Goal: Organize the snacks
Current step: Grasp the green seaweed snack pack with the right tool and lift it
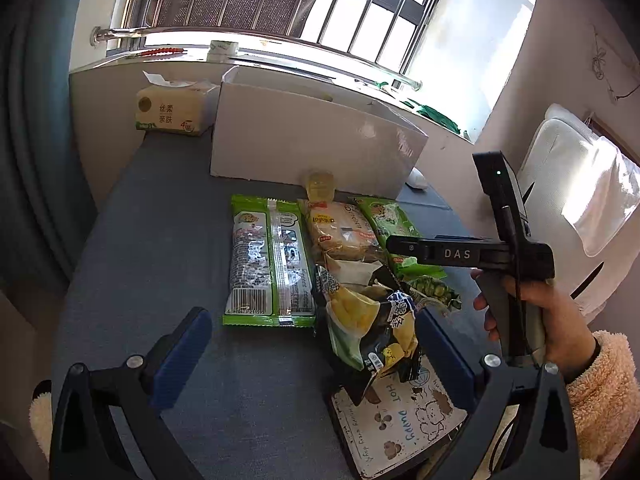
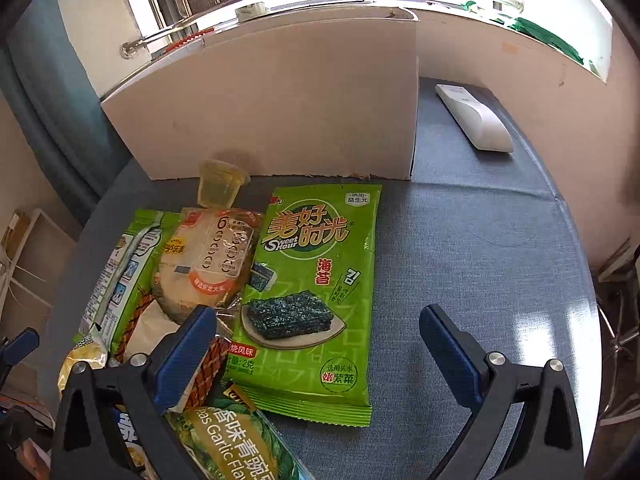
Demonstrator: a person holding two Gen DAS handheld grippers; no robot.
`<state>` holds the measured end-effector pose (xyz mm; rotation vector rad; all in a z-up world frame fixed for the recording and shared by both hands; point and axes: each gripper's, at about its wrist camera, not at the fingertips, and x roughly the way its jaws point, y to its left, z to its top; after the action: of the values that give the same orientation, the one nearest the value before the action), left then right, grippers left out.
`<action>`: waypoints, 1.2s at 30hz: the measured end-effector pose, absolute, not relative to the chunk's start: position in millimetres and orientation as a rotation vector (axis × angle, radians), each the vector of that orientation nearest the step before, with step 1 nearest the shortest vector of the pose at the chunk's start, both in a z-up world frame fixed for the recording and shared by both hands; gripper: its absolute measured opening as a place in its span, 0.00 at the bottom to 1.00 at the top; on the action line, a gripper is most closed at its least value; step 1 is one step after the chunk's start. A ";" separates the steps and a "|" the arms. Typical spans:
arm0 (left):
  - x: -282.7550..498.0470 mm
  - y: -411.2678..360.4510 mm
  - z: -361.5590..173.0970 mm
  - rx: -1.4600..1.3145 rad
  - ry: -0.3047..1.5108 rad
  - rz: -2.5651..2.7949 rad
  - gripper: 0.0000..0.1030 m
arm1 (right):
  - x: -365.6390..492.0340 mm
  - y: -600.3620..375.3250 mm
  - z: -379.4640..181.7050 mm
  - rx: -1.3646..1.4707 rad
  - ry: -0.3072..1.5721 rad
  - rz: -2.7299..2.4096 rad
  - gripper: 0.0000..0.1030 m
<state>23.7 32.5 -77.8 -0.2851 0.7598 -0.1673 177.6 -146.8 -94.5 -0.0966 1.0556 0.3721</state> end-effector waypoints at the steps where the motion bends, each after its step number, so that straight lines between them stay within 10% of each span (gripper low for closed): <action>1: 23.3 35.1 -78.0 -0.293 0.759 -0.162 1.00 | 180.6 -140.0 -99.2 -0.161 1.071 0.355 1.00; 5: 22.1 43.0 -79.8 -0.308 0.758 -0.147 1.00 | 184.2 -139.1 -102.6 -0.162 1.074 0.403 0.98; 8: 23.4 45.4 -82.9 -0.306 0.769 -0.140 1.00 | 181.4 -149.1 -96.9 -0.166 1.043 0.386 0.66; 36: 172.5 32.8 -127.6 0.011 1.073 -0.032 0.98 | 97.3 -238.7 -49.0 0.142 0.906 0.424 0.68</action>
<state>172.5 32.8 -127.6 0.0115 1.0725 -0.0319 97.3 -238.7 -49.0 0.1425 0.9061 0.4237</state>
